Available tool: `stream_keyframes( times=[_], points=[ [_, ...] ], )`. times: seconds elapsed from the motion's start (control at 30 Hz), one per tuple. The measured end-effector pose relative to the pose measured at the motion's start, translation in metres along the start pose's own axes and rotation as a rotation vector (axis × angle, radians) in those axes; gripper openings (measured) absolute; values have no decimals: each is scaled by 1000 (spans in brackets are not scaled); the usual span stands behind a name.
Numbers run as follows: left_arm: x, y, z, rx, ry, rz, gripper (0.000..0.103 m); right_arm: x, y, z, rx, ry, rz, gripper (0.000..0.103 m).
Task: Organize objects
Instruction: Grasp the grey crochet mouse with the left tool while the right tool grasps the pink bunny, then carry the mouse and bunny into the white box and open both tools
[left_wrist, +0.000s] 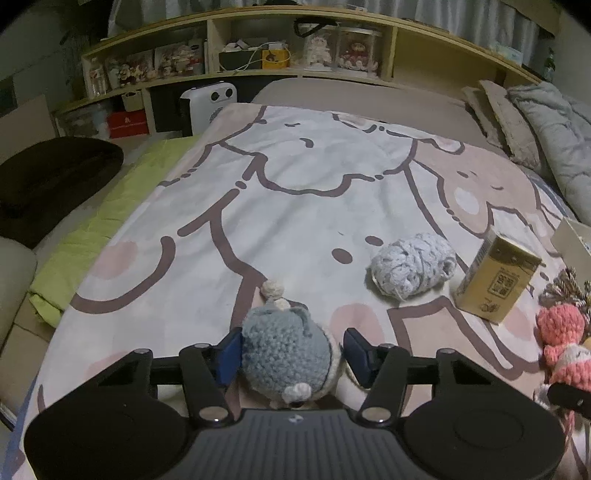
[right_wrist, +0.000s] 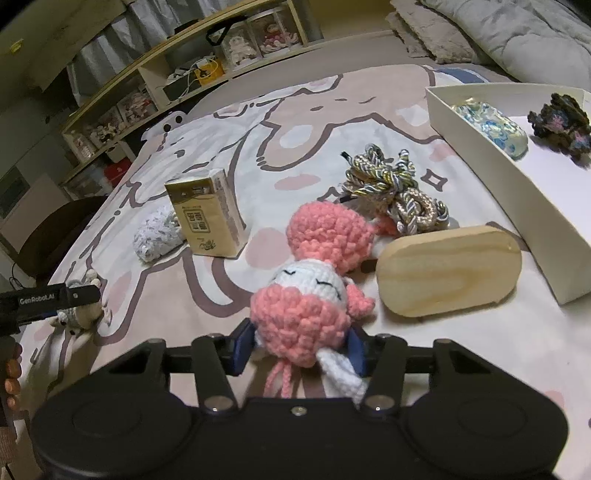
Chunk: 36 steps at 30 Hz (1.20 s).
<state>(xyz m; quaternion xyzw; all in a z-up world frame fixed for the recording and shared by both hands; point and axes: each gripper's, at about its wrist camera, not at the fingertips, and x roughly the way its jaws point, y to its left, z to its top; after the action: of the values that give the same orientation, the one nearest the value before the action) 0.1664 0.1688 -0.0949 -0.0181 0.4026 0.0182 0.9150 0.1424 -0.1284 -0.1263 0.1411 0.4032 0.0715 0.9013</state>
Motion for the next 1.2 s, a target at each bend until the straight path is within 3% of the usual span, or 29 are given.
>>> stream_keyframes(
  times=[0.53, 0.83, 1.2],
  points=[
    [-66, -35, 20, -46, -62, -75, 58, -63, 6, 38, -145, -176, 64, 50],
    [-103, -74, 30, -33, -117, -141, 58, -92, 2, 51, -187, -216, 80, 50],
    [-130, -120, 46, -10, -172, -217, 58, -145, -37, 86, -240, -259, 87, 50]
  ],
)
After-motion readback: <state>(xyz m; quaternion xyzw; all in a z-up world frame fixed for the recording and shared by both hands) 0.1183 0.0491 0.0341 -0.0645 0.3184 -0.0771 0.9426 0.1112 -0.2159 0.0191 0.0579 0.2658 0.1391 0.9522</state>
